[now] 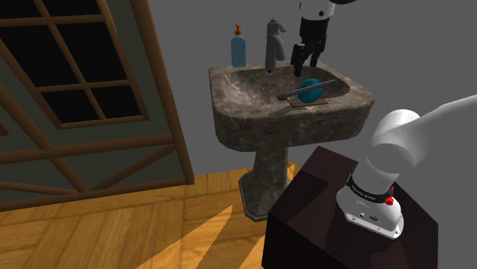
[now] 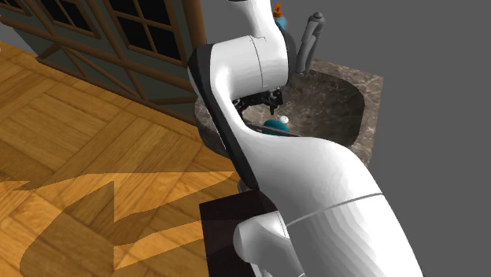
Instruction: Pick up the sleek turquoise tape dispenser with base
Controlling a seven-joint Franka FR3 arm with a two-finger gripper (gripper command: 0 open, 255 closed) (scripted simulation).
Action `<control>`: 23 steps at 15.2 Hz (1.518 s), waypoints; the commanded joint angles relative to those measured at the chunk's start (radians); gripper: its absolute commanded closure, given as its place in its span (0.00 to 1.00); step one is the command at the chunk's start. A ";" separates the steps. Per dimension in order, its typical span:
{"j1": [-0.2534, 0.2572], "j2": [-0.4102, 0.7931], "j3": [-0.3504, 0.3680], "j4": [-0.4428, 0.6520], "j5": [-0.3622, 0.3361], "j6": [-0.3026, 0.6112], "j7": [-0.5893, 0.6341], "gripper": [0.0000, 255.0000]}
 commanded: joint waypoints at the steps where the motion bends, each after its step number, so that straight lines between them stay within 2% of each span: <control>1: 0.000 0.000 0.000 0.000 0.000 0.000 0.000 0.00; 6: 0.266 0.097 -0.278 -0.004 -0.175 -0.045 -0.900 0.00; 14: 0.269 0.088 -0.301 -0.112 -0.194 0.051 -0.912 0.00; 16: 0.269 0.088 -0.301 -0.112 -0.194 0.051 -0.912 0.00; 17: 0.270 0.089 -0.301 -0.110 -0.194 0.050 -0.912 1.00; 23: 0.270 0.088 -0.300 -0.110 -0.194 0.050 -0.911 1.00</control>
